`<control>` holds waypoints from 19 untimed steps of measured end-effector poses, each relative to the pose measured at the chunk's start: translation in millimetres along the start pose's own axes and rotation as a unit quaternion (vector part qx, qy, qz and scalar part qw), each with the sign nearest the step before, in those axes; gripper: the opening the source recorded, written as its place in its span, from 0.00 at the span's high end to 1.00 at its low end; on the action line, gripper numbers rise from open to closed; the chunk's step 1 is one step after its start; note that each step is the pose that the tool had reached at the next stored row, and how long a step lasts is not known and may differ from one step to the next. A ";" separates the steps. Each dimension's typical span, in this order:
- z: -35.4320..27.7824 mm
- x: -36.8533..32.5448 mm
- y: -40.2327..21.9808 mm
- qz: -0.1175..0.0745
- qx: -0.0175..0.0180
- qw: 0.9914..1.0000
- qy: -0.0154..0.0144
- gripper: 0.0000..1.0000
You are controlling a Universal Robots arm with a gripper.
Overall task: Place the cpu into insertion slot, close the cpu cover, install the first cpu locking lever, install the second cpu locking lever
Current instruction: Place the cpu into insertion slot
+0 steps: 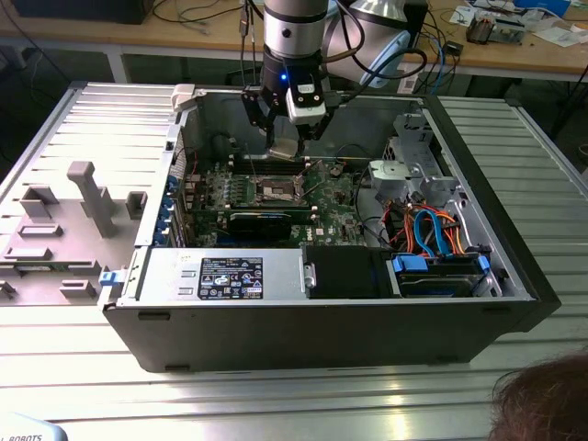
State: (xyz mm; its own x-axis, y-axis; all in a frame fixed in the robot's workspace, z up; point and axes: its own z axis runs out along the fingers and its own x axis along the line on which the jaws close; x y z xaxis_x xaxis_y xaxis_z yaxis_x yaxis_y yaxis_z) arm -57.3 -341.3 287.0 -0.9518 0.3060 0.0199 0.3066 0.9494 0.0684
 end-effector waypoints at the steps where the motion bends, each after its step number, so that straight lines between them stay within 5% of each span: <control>1: 0.0 0.0 0.0 0.001 0.000 1.000 0.000 0.45; 19: 0.2 0.0 0.0 0.022 0.000 1.000 -0.001 0.45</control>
State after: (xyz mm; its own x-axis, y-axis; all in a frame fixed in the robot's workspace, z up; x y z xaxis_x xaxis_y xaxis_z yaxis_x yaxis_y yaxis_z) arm -57.3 -341.3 286.8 -0.9375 0.3475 0.0199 0.3480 0.9350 0.0684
